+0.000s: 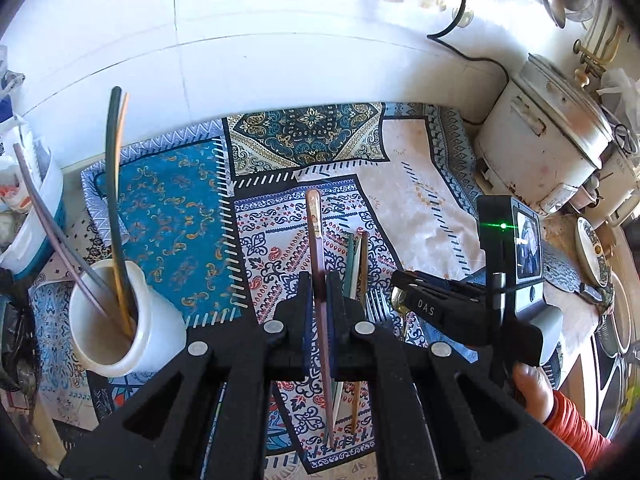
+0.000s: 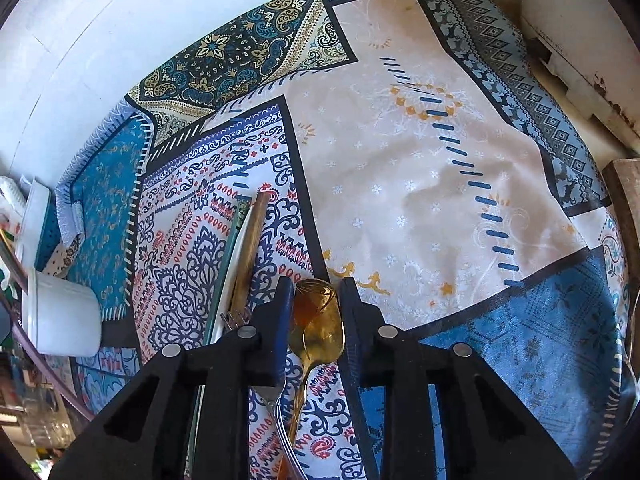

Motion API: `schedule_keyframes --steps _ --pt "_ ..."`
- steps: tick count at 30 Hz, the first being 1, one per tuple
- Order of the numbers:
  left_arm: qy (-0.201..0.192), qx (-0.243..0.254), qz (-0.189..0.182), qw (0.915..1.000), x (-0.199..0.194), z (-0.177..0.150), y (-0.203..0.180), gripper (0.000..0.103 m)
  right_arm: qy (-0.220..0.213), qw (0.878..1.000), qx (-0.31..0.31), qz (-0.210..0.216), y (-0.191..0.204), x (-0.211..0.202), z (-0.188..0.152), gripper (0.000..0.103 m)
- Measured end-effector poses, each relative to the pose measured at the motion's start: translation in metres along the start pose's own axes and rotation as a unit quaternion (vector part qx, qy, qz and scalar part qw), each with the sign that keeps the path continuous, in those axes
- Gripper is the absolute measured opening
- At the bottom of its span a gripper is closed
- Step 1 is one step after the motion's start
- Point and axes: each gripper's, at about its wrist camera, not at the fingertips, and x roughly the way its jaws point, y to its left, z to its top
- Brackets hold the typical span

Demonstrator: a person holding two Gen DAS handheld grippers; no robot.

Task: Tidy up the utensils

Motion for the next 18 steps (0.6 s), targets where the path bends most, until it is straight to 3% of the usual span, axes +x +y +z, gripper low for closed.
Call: schedule_keyframes --steps 10,11,18 --pt "-0.032 0.005 -0.004 0.9995 -0.025 -0.003 0.003 0.004 -0.063 0.998 -0.011 -0.017 0.002 -0.051 -0.007 0.017" --pt "-0.035 0.007 -0.004 0.9994 -0.028 -0.004 0.003 0.004 -0.068 0.997 -0.014 -0.015 0.003 -0.057 -0.007 0.005" --pt "-0.053 0.016 -0.006 0.9984 -0.043 -0.003 0.002 0.004 -0.108 0.994 -0.032 -0.009 0.017 -0.087 -0.010 0.003"
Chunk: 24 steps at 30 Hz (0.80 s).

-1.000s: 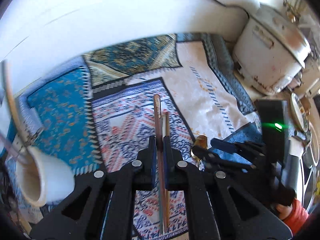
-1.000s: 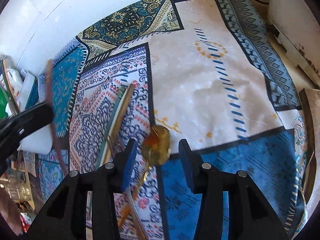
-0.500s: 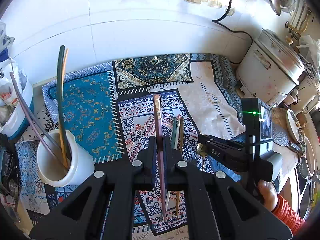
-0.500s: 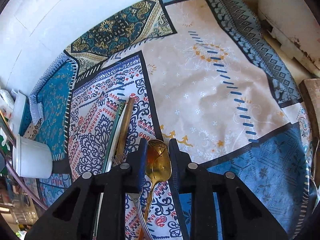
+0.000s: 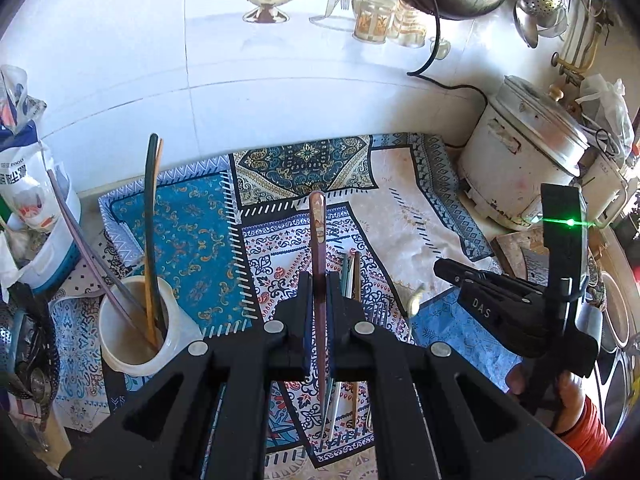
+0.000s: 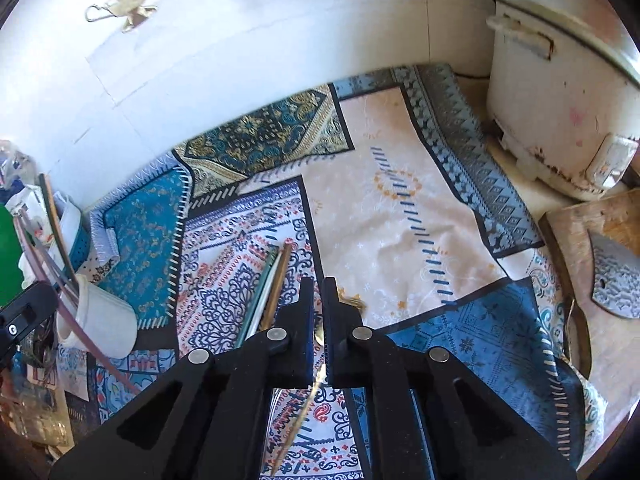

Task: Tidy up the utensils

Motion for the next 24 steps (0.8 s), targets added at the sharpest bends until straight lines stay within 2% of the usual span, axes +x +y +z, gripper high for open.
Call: schedule_keyframes --steps 4,7,8,9,11,15,19,24 --pt "-0.012 0.004 0.001 0.9999 -0.011 0.001 0.001 0.004 0.000 1.000 -0.011 -0.022 0.005 -0.004 -0.003 0.003" --pt "-0.020 -0.001 0.001 0.9998 -0.020 0.001 0.005 0.004 0.022 0.999 0.005 -0.029 -0.007 0.002 -0.012 0.007" --pt "-0.023 -0.003 -0.001 0.9997 -0.023 0.000 0.006 0.004 0.034 0.999 0.012 -0.024 -0.013 0.006 -0.015 0.017" --pt "-0.026 -0.005 0.000 0.9997 -0.027 0.000 0.008 0.004 0.047 0.998 0.021 -0.022 -0.019 0.012 -0.020 0.033" --pt "-0.033 -0.008 0.004 0.9994 -0.033 -0.001 0.012 0.004 0.065 0.997 0.033 -0.036 -0.029 0.021 -0.030 0.042" --pt "-0.047 -0.019 0.012 0.9986 -0.045 -0.006 0.022 0.004 0.107 0.992 0.028 -0.053 -0.034 0.046 -0.044 0.042" --pt "-0.050 -0.032 0.015 0.9981 -0.047 -0.010 0.030 0.004 0.122 0.991 0.025 -0.050 -0.028 0.064 -0.049 0.042" --pt "-0.050 -0.038 0.020 0.9978 -0.046 -0.013 0.035 0.004 0.102 0.991 -0.016 -0.086 -0.002 0.072 -0.047 0.045"
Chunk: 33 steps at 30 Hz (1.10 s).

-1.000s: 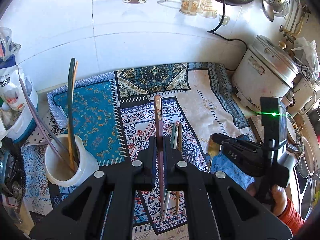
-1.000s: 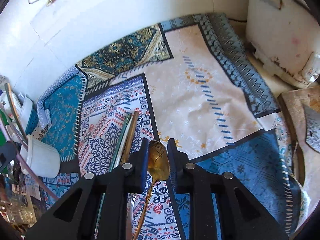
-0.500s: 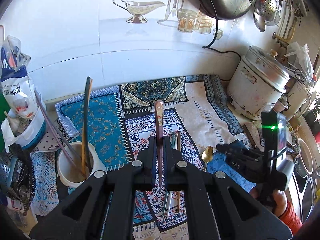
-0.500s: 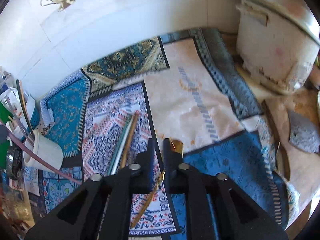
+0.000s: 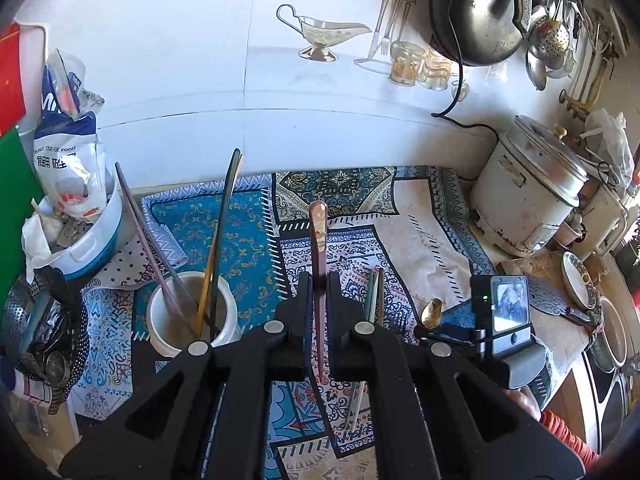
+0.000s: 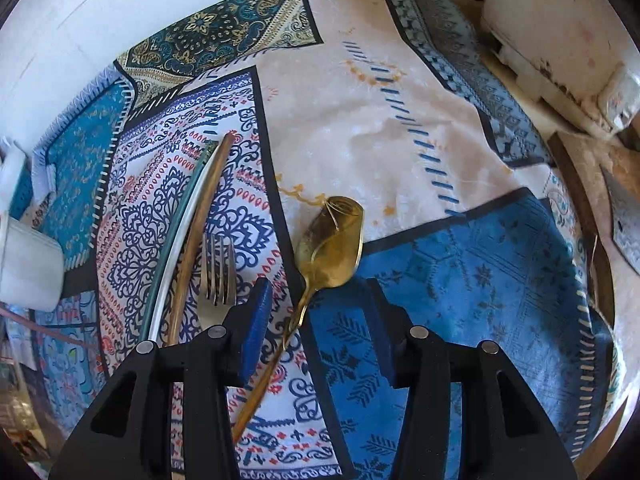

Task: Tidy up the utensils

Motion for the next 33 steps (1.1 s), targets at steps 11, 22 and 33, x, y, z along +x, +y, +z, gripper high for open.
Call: schedule_keyframes --steps 11,22,33 --pt "-0.006 0.011 0.004 0.9999 -0.003 0.002 -0.003 0.004 -0.052 0.999 -0.004 0.015 0.011 0.011 0.016 0.031" --pt "-0.011 0.015 -0.003 0.9998 -0.010 0.004 -0.004 0.004 -0.035 0.997 0.026 0.070 -0.004 -0.012 -0.005 0.002" --pt "-0.021 0.015 -0.007 0.9996 -0.022 0.004 -0.006 0.004 -0.009 0.998 0.012 0.062 -0.009 -0.014 0.001 0.024"
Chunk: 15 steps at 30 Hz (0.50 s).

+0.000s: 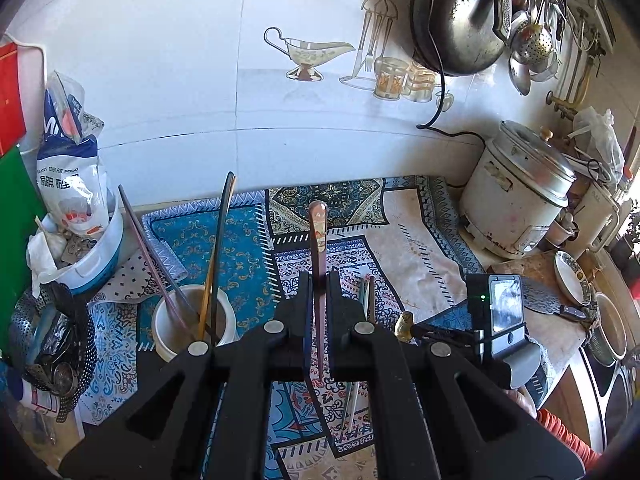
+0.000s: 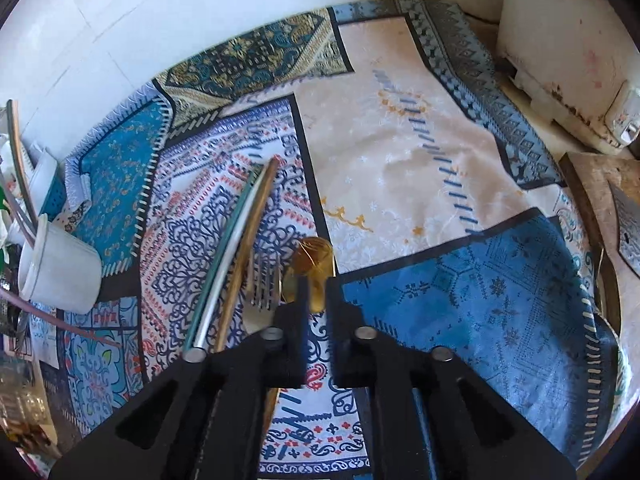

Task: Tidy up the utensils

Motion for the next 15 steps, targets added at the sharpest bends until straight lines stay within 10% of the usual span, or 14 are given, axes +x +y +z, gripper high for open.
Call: schedule_keyframes --steps 15 --pt "0.001 -0.022 0.028 0.9994 -0.009 -0.007 0.015 0.004 0.001 1.000 -0.027 -0.005 0.016 0.015 0.013 0.043"
